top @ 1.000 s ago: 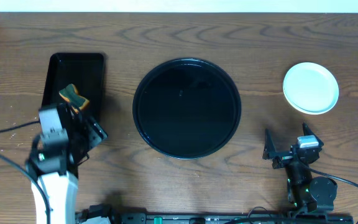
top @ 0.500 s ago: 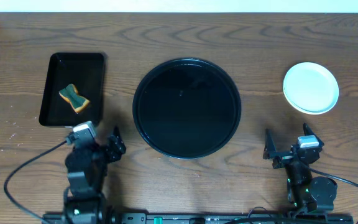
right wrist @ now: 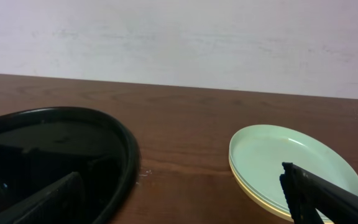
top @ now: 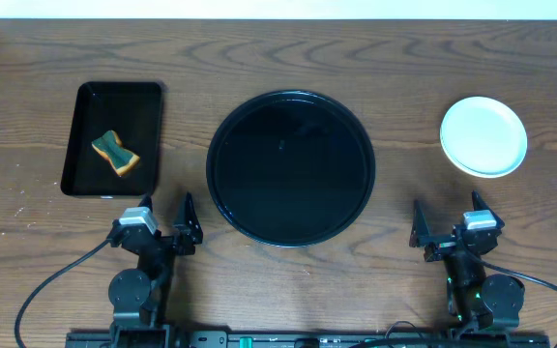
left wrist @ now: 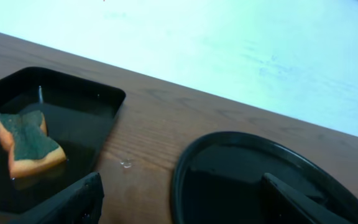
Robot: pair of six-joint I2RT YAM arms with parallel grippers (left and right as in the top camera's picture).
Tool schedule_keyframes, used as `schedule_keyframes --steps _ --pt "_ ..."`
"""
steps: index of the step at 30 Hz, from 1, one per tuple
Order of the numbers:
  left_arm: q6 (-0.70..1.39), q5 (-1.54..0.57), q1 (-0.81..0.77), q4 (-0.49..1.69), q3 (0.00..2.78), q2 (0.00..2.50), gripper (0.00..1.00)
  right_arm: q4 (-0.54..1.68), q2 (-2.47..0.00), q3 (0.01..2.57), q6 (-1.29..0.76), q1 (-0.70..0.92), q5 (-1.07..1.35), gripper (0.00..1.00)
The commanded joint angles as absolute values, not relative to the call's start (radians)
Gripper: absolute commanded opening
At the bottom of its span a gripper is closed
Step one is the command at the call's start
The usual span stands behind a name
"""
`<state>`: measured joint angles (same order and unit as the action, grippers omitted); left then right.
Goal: Clean dirty plates on tray and stack at the side
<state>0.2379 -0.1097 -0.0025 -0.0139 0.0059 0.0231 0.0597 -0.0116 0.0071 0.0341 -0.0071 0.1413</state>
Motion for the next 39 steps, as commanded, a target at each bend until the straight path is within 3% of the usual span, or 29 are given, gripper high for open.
schedule_keyframes --steps 1,39 --pt "0.21 -0.12 -0.008 0.018 0.004 0.001 0.8 0.064 -0.005 0.006 0.042 0.001 0.139 0.99" --pt "0.184 -0.108 -0.008 0.063 0.004 0.004 0.8 0.064 -0.005 0.006 0.042 0.001 0.139 0.99"
